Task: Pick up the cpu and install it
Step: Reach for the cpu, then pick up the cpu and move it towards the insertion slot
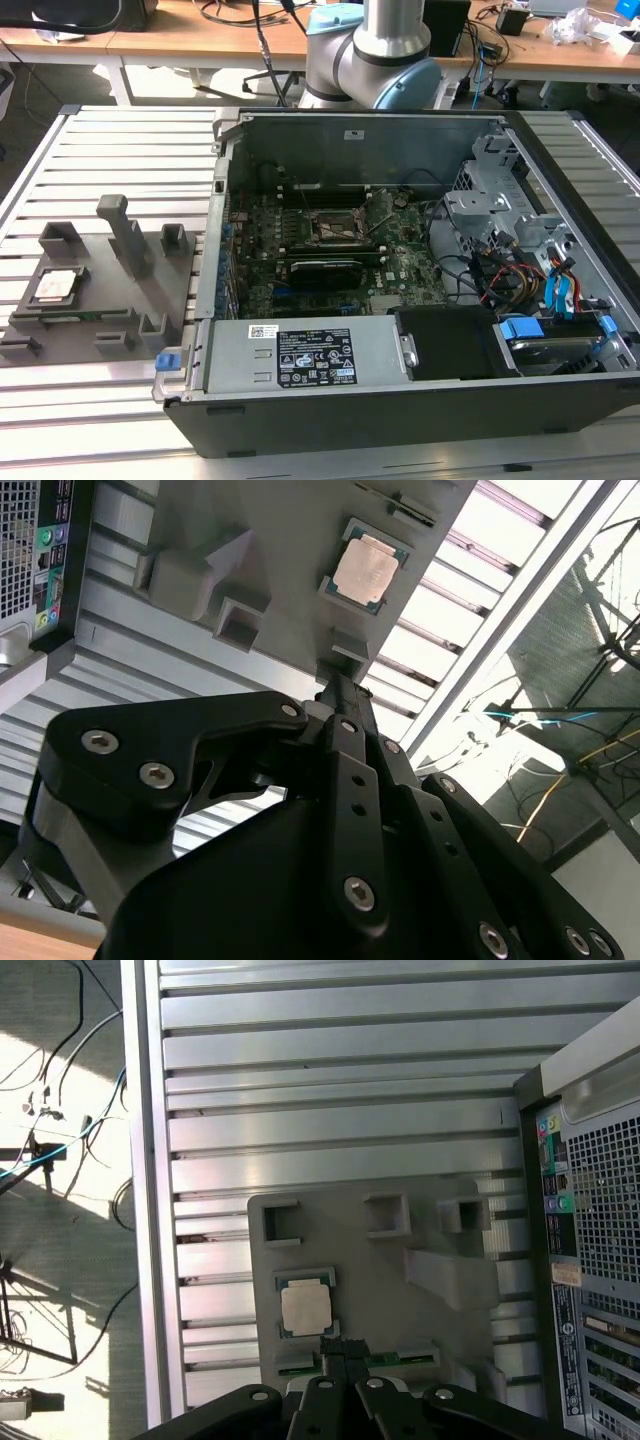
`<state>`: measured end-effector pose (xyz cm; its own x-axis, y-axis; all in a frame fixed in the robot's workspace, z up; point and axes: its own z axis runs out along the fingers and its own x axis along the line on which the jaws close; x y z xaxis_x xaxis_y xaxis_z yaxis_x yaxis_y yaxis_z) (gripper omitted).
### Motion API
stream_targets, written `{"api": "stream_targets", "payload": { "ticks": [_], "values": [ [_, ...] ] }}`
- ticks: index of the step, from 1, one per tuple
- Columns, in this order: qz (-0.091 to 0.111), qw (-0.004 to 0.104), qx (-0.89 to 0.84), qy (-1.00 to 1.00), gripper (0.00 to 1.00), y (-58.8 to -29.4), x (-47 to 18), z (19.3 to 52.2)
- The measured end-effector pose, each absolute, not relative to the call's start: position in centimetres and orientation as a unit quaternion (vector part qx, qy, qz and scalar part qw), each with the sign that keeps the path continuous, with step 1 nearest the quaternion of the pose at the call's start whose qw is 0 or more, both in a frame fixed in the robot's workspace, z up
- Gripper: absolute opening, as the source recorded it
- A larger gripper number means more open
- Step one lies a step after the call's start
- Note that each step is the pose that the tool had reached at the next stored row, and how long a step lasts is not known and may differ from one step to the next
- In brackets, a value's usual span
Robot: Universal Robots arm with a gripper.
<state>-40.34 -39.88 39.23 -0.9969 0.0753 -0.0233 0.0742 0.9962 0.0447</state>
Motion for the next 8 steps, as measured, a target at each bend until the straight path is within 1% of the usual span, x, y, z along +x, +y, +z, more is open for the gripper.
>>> {"api": "stream_targets", "payload": {
  "ticks": [8],
  "values": [
    [0.022,0.012,0.037,0.999,0.11,-39.88,-40.36,39.23]
  ]
}}
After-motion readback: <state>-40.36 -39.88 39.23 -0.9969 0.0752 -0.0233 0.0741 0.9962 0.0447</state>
